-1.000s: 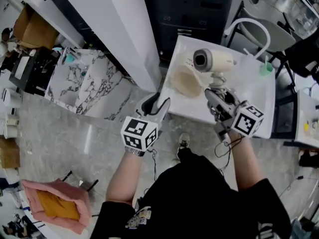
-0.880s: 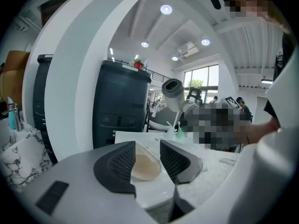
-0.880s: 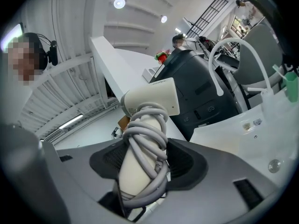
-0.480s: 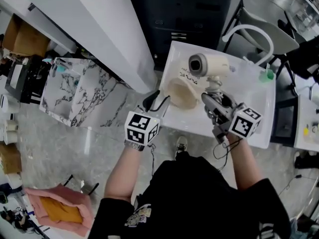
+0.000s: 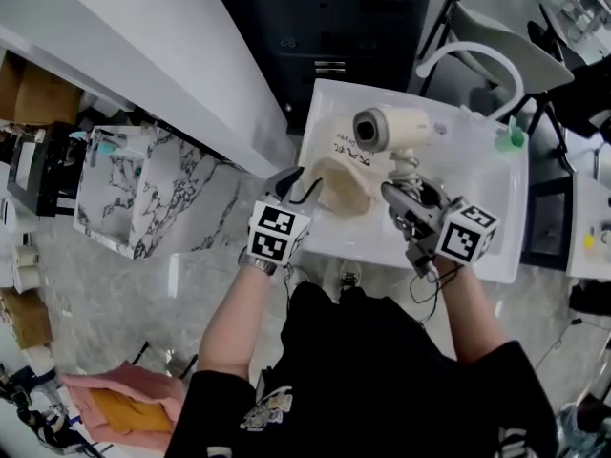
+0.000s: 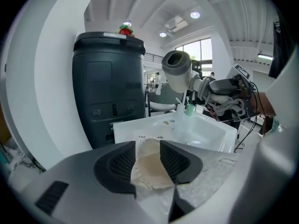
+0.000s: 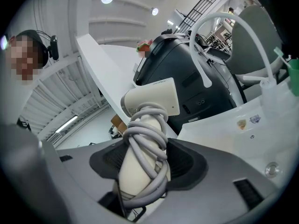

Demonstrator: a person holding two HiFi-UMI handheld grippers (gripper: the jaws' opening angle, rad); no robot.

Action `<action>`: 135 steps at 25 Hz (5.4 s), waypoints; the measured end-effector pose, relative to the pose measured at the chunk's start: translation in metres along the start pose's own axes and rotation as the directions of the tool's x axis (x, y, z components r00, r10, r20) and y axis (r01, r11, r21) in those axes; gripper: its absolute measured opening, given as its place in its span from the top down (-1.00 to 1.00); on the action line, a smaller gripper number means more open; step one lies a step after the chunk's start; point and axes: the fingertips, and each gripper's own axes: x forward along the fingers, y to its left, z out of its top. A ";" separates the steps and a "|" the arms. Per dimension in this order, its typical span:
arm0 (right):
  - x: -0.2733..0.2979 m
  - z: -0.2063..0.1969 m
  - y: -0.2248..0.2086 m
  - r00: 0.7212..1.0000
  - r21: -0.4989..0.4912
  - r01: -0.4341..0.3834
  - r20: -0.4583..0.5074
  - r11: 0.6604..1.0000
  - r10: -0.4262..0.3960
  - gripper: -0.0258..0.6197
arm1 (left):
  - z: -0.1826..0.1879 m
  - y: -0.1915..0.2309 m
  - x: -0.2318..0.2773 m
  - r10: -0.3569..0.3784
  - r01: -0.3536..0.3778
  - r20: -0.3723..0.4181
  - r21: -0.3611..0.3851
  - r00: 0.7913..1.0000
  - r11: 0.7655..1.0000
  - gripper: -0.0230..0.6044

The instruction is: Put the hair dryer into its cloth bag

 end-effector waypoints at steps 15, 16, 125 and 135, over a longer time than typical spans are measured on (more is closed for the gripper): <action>0.003 -0.031 -0.006 0.993 0.091 0.117 0.022 0.989 -0.120 0.16 | -0.016 0.018 0.058 -0.154 0.171 -0.132 0.130 0.979 0.977 0.44; 0.003 -0.032 -0.006 0.991 0.096 0.128 0.025 0.987 -0.131 0.16 | -0.016 0.018 0.062 -0.168 0.188 -0.141 0.142 0.976 0.972 0.44; 0.150 -0.161 -0.160 0.715 0.298 0.699 -0.317 0.650 -0.623 0.09 | -0.032 0.013 0.070 -0.632 0.663 -0.248 0.062 0.734 0.746 0.75; 0.136 -0.154 -0.129 0.744 0.291 0.668 -0.274 0.684 -0.610 -0.02 | -0.024 0.014 0.066 -0.638 0.664 -0.216 0.073 0.739 0.744 0.56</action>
